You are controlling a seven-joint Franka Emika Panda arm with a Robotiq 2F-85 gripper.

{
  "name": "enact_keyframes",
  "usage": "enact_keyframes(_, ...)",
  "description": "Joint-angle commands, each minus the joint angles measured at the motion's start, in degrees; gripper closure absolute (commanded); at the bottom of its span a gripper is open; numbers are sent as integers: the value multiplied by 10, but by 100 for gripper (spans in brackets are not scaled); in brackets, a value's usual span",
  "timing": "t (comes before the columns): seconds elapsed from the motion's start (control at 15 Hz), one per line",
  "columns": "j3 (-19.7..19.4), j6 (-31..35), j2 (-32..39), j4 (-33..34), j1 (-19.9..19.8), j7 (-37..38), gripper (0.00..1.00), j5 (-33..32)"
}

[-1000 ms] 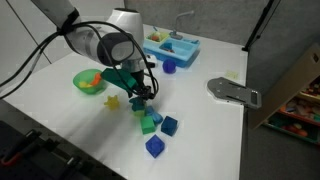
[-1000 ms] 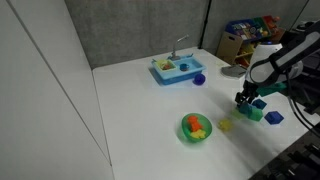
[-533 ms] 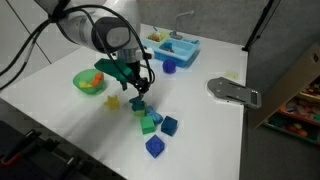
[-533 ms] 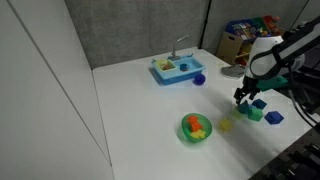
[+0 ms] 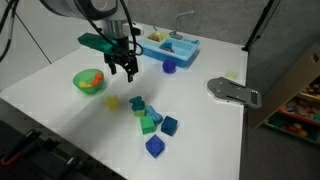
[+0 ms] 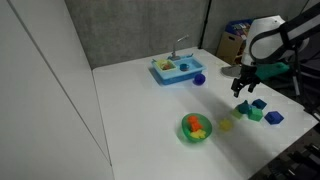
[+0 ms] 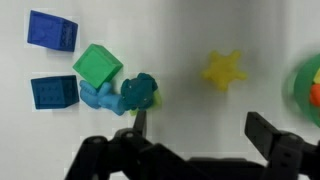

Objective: Put the dark blue toy on the yellow block, remove the orange toy from the bowl and put it on the table

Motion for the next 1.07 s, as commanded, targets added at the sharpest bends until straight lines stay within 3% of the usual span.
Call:
enact_keyframes(0.0,29,-79,-23,26,-1,-10,0,25)
enact_keyframes(0.53,60,-210,-90,66,33,32,0,25)
enact_keyframes(1.0,71,-259,-177,63,50,97,0,17)
